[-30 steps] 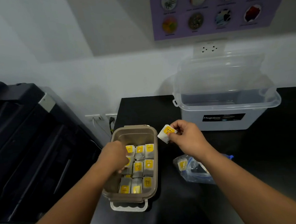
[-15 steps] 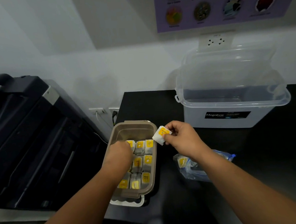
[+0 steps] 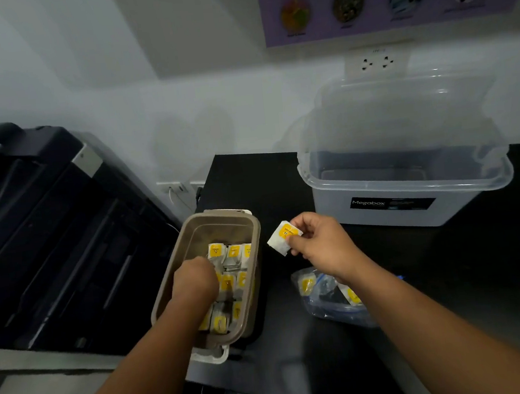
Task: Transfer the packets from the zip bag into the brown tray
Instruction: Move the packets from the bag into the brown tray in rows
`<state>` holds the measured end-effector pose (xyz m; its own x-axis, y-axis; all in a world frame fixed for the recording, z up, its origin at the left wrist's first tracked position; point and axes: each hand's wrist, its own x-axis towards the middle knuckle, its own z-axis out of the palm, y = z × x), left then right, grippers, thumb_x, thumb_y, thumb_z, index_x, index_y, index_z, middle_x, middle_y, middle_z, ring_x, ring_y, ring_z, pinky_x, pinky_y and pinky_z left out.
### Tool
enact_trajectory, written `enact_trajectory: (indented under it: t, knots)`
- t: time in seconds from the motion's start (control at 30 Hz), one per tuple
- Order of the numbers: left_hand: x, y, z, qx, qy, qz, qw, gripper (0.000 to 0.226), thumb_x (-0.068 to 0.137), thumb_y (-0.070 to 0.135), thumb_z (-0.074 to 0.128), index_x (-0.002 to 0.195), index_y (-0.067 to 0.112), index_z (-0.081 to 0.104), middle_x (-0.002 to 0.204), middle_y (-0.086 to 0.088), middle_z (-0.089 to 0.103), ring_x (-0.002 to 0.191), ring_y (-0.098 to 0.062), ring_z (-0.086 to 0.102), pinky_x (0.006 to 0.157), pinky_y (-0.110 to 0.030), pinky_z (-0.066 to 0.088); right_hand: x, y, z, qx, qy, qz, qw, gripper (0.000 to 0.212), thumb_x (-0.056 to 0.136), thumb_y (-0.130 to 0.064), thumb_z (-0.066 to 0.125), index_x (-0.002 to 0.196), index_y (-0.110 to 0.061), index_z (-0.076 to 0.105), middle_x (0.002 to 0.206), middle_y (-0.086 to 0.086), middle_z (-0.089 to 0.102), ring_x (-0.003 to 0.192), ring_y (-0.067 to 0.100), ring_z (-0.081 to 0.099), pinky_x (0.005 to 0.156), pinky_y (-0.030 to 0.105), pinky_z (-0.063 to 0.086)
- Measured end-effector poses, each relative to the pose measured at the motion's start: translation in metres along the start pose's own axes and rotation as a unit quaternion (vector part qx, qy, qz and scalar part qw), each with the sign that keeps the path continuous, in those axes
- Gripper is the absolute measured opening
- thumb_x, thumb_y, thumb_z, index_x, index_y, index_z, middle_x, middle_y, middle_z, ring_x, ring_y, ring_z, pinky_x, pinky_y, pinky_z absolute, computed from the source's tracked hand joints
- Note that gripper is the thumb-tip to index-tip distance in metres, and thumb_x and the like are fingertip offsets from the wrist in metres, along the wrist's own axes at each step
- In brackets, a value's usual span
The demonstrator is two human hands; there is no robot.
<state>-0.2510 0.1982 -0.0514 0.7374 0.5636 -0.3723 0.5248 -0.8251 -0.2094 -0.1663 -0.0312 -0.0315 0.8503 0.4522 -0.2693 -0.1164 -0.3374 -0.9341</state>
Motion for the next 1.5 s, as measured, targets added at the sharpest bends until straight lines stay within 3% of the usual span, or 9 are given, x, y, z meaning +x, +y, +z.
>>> enact_trajectory:
  t: [0.53, 0.7, 0.77, 0.87, 0.97, 1.1, 1.27, 1.37, 1.5]
  knots:
    - [-0.007, 0.001, 0.000, 0.066, -0.003, 0.019, 0.998, 0.021, 0.094, 0.002, 0.049, 0.106, 0.006, 0.066, 0.103, -0.009, 0.072, 0.093, -0.023, 0.071, 0.075, -0.032, 0.057, 0.012, 0.007, -0.002, 0.008, -0.044, 0.008, 0.999, 0.014, 0.095, -0.011, 0.072, 0.093, -0.025, 0.071, 0.094, 0.000, 0.077, 0.074, 0.008, 0.071, 0.070, 0.026, 0.052]
    - [-0.010, -0.007, -0.030, -0.107, 0.058, 0.009, 0.993, 0.017, 0.097, 0.019, 0.056, 0.092, 0.010, 0.070, 0.082, -0.003, 0.068, 0.076, -0.020, 0.068, 0.063, -0.031, 0.056, 0.011, -0.001, 0.010, 0.025, -0.045, -0.012, 0.999, 0.013, 0.095, -0.014, 0.073, 0.094, -0.027, 0.075, 0.091, 0.006, 0.078, 0.071, 0.009, 0.069, 0.069, 0.027, 0.055]
    - [-0.015, -0.010, -0.043, -0.272, 0.073, 0.055, 0.958, 0.018, 0.097, 0.029, 0.062, 0.091, 0.017, 0.073, 0.076, 0.000, 0.069, 0.069, -0.018, 0.068, 0.060, -0.030, 0.056, 0.010, -0.006, 0.016, 0.036, -0.052, -0.020, 0.998, 0.014, 0.095, -0.012, 0.073, 0.093, -0.026, 0.075, 0.091, 0.010, 0.078, 0.068, 0.008, 0.068, 0.067, 0.026, 0.055]
    - [-0.033, -0.005, -0.062, -0.474, 0.017, 0.145, 0.868, 0.013, 0.096, 0.029, 0.066, 0.097, 0.020, 0.076, 0.081, -0.005, 0.075, 0.069, -0.014, 0.071, 0.063, -0.026, 0.059, 0.010, -0.016, 0.026, 0.056, -0.066, -0.031, 0.996, 0.010, 0.095, -0.010, 0.073, 0.097, -0.019, 0.076, 0.091, 0.010, 0.079, 0.067, 0.010, 0.068, 0.063, 0.025, 0.054]
    - [-0.041, -0.002, -0.069, -0.500, -0.001, 0.202, 0.842, 0.016, 0.095, 0.032, 0.066, 0.101, 0.021, 0.077, 0.089, -0.004, 0.076, 0.075, -0.016, 0.072, 0.069, -0.027, 0.060, 0.012, -0.023, 0.036, 0.061, -0.051, -0.044, 0.996, 0.010, 0.095, -0.009, 0.072, 0.104, -0.011, 0.076, 0.092, 0.014, 0.078, 0.065, 0.012, 0.068, 0.061, 0.024, 0.053]
    - [-0.041, -0.012, -0.071, -0.567, 0.017, 0.186, 0.802, 0.018, 0.094, 0.031, 0.068, 0.100, 0.017, 0.078, 0.087, -0.002, 0.077, 0.074, -0.014, 0.072, 0.068, -0.028, 0.061, 0.015, -0.029, 0.045, 0.050, -0.025, -0.054, 0.997, 0.012, 0.096, -0.009, 0.071, 0.106, -0.009, 0.077, 0.089, 0.016, 0.078, 0.063, 0.010, 0.067, 0.062, 0.024, 0.055]
    - [-0.031, -0.023, -0.062, -0.518, 0.027, 0.186, 0.835, 0.006, 0.090, 0.020, 0.075, 0.095, 0.021, 0.078, 0.077, 0.002, 0.076, 0.061, -0.001, 0.068, 0.059, -0.018, 0.054, 0.019, -0.035, 0.056, 0.045, 0.000, -0.053, 0.998, 0.013, 0.096, -0.011, 0.072, 0.108, -0.012, 0.076, 0.089, 0.009, 0.078, 0.064, 0.006, 0.068, 0.061, 0.020, 0.053]
    - [-0.010, -0.030, -0.046, -0.528, 0.065, 0.098, 0.841, 0.005, 0.089, 0.024, 0.076, 0.093, 0.021, 0.077, 0.073, 0.003, 0.075, 0.066, -0.008, 0.071, 0.071, -0.032, 0.061, 0.024, -0.031, 0.060, -0.014, 0.067, -0.024, 0.997, 0.020, 0.094, -0.019, 0.074, 0.113, -0.020, 0.069, 0.093, -0.001, 0.074, 0.081, 0.008, 0.070, 0.070, 0.019, 0.050]
    - [0.016, -0.026, -0.022, -0.524, 0.008, 0.026, 0.852, 0.016, 0.092, 0.014, 0.070, 0.077, 0.020, 0.073, 0.073, -0.007, 0.074, 0.071, -0.022, 0.074, 0.076, -0.041, 0.063, 0.024, -0.023, 0.065, -0.045, 0.073, 0.047, 0.995, 0.033, 0.091, -0.029, 0.077, 0.118, -0.024, 0.058, 0.094, -0.002, 0.069, 0.085, 0.011, 0.067, 0.074, 0.027, 0.054]
